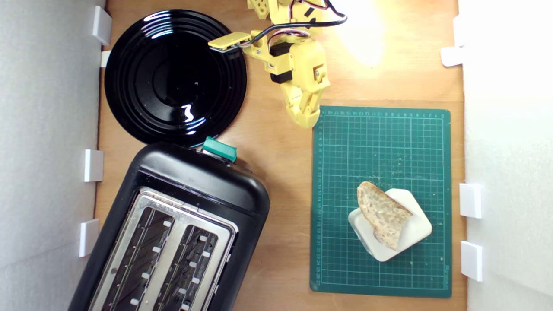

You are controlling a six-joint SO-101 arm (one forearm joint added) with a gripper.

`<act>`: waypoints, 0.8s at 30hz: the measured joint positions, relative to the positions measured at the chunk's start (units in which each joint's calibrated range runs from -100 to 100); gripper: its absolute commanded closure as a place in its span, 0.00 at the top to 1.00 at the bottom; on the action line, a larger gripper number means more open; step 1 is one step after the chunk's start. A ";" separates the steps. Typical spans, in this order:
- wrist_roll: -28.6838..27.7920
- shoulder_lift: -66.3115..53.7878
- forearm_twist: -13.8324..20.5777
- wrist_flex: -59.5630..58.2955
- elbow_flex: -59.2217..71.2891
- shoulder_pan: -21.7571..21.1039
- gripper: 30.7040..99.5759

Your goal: Pick bread and place in toaster

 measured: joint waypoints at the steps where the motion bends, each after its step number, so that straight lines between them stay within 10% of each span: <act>1: -0.72 1.60 -0.18 -2.37 -0.18 -0.37 0.01; 24: -5.64 24.02 0.44 -32.97 -2.13 -11.17 0.01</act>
